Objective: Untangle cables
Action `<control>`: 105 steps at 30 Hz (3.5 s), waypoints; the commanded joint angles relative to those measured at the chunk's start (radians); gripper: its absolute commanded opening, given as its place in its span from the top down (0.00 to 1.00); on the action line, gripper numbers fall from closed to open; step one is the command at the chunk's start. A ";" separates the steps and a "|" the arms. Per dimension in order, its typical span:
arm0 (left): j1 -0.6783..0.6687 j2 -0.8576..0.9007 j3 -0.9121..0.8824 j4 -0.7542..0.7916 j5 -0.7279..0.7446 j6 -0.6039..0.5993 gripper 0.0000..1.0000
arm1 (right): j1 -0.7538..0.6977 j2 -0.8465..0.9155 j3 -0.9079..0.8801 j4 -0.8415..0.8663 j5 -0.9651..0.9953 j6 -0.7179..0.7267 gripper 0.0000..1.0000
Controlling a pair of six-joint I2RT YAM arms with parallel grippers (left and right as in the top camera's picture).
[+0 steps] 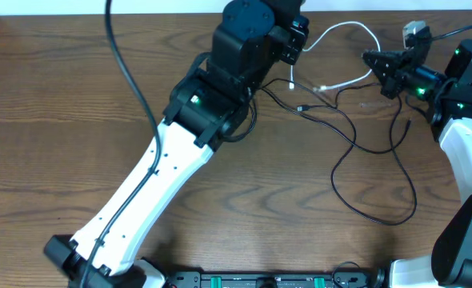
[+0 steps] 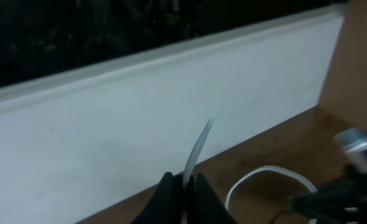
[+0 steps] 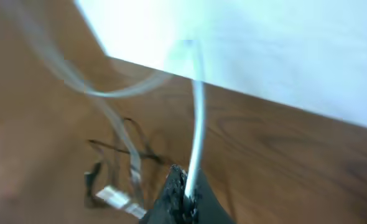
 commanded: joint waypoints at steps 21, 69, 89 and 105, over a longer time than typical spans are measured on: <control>-0.036 0.052 0.004 -0.065 0.219 -0.171 0.92 | 0.253 -0.010 0.018 0.371 -0.238 0.021 0.99; -0.097 0.052 0.004 -0.098 0.149 -0.193 0.92 | 0.286 -0.010 0.018 0.429 -0.198 0.002 0.84; -0.059 0.052 0.004 -0.098 -0.106 -0.209 0.92 | 0.285 -0.010 0.018 0.428 -0.190 0.002 0.77; -0.077 0.052 0.004 -0.140 0.160 -0.230 0.92 | 0.285 -0.010 0.018 0.429 -0.115 -0.010 0.64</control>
